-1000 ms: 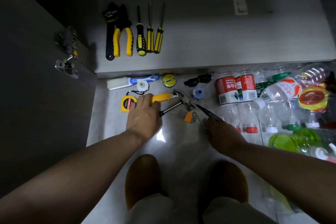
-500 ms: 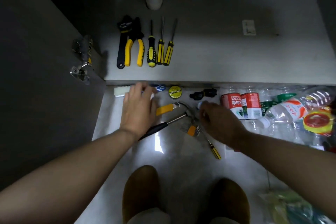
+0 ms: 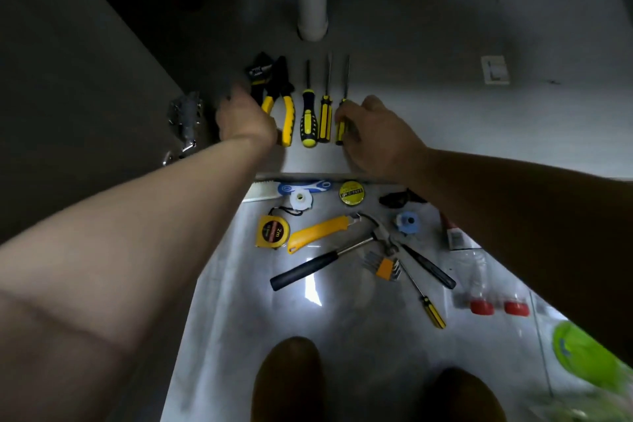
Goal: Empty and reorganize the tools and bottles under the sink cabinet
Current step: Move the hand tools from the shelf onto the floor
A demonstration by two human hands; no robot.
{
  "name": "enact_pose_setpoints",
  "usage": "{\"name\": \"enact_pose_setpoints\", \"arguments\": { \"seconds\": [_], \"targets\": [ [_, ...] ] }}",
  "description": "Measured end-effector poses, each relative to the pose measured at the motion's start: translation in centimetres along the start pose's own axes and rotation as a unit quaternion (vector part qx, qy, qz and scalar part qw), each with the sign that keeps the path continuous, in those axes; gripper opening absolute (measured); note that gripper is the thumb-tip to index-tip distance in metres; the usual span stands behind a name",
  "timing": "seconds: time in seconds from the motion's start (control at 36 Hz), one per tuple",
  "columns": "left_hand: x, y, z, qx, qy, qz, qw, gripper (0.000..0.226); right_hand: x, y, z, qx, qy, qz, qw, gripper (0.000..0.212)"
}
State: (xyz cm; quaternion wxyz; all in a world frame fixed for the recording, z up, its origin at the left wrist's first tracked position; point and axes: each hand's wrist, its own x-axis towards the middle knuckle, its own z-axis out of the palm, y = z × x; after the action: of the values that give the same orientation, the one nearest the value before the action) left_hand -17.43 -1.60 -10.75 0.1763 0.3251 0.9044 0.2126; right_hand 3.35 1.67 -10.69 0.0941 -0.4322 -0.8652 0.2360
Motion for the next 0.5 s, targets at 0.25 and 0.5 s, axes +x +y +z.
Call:
{"name": "enact_pose_setpoints", "arguments": {
  "seconds": [0.25, 0.5],
  "targets": [
    [1.7, 0.4, -0.2, 0.084, -0.029, -0.012, 0.996, 0.037, -1.2, 0.3, 0.2, -0.06, 0.015, 0.106, 0.992, 0.021],
    [1.1, 0.3, 0.7, 0.036, -0.003, -0.049, 0.998, 0.032, -3.9, 2.0, -0.3, 0.073, 0.02, 0.163, 0.984, 0.046]
  ]
}}
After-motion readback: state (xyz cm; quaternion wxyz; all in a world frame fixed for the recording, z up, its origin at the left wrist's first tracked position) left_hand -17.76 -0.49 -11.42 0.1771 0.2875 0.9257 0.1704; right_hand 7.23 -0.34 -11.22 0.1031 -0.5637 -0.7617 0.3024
